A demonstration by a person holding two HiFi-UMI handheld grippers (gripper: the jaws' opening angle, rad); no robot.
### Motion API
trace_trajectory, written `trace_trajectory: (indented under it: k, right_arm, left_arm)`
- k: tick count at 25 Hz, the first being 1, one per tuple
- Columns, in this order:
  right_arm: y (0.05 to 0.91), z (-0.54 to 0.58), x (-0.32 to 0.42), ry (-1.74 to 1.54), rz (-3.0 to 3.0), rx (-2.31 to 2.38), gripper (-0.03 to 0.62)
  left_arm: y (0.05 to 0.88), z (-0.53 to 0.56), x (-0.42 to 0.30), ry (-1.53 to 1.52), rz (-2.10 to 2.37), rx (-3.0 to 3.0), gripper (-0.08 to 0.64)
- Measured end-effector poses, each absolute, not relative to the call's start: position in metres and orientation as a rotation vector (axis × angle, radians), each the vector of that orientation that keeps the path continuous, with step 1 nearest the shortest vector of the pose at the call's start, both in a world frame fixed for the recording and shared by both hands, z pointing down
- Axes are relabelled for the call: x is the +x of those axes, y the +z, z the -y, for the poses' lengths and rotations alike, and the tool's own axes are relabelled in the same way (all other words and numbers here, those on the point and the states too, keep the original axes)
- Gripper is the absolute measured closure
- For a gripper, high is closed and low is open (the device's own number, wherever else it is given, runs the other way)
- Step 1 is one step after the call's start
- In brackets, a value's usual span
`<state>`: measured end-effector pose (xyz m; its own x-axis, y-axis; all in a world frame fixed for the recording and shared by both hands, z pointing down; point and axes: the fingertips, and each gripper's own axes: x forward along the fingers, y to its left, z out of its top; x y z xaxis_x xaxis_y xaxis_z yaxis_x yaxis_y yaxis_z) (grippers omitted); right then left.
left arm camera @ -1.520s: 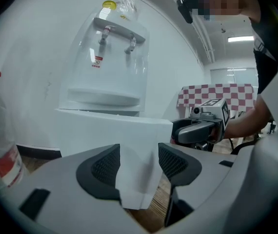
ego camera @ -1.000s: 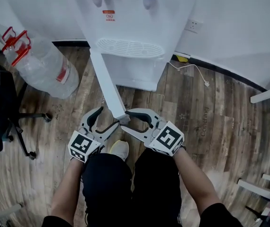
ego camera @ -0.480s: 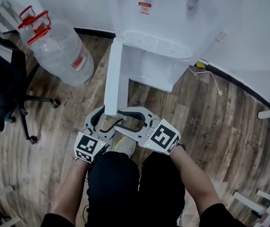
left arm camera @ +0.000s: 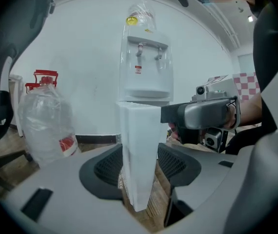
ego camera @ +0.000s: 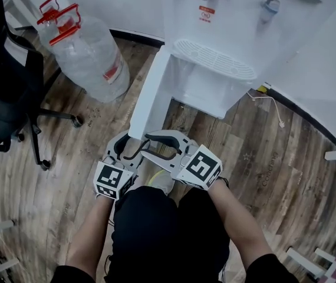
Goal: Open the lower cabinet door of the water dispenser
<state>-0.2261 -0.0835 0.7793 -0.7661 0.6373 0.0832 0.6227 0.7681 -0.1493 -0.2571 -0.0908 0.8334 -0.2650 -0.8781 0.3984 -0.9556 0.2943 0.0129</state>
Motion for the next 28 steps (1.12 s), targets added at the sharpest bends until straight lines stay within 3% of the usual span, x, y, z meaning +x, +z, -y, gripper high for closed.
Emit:
trace_trajectory:
  k: [7, 15, 28]
  right_arm:
    - [0.779, 0.09, -0.238, 0.181, 2.842, -0.983, 0.466]
    - [0.788, 0.087, -0.254, 0.176, 2.811, -0.988, 0.543]
    - [0.8, 0.103, -0.284, 0.158, 2.799, -0.911, 0.558]
  left_arm:
    - [0.833, 0.073, -0.278, 0.336, 2.274, 1.604, 0.362]
    - [0.835, 0.053, -0.318, 0.326, 2.348, 1.485, 0.37]
    - [0.837, 0.036, -0.391, 0.374, 2.416, 1.381, 0.373]
